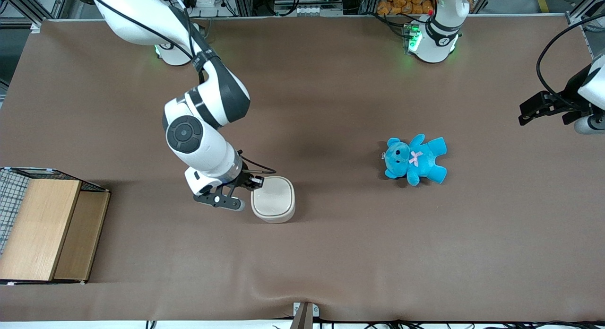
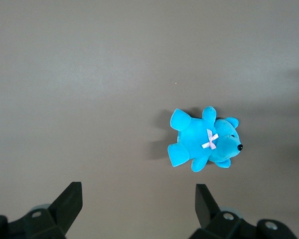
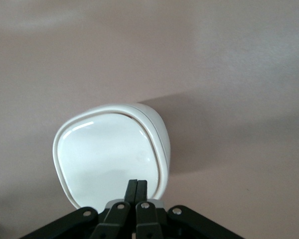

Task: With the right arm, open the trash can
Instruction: 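Lower the right gripper onto the lid edge and press down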

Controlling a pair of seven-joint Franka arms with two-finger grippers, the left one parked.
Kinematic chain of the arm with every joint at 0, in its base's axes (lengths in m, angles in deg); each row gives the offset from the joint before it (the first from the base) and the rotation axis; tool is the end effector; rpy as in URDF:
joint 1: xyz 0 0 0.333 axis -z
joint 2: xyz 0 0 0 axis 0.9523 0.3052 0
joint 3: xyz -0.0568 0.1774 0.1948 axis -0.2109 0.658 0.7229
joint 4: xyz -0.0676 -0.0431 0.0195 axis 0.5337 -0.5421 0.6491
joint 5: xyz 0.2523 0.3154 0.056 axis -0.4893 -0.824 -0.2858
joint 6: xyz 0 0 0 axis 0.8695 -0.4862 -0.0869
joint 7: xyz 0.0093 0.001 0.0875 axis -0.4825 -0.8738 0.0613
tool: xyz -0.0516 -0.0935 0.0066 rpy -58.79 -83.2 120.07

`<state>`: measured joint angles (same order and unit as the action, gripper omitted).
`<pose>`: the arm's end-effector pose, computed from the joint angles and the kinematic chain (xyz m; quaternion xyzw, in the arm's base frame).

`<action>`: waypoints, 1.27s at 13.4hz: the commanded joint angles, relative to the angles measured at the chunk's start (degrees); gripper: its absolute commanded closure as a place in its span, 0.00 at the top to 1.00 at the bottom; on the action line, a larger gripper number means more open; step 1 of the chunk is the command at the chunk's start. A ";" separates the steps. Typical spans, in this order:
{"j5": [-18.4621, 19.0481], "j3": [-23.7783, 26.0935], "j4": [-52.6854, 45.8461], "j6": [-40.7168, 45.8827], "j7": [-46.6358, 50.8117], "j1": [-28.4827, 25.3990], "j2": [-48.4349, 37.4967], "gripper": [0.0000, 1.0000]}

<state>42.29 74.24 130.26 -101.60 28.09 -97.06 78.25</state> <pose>0.6292 0.3452 0.3196 -0.9895 0.1157 -0.0141 0.0859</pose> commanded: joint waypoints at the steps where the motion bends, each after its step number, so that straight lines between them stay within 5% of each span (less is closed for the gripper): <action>1: 0.11 -0.42 -2.16 -1.59 0.91 -0.58 2.46 0.00; 17: 2.83 -0.59 -2.07 -4.41 0.30 -1.19 4.92 0.00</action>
<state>44.32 74.18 129.98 -105.89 28.07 -97.52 81.87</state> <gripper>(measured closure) 0.991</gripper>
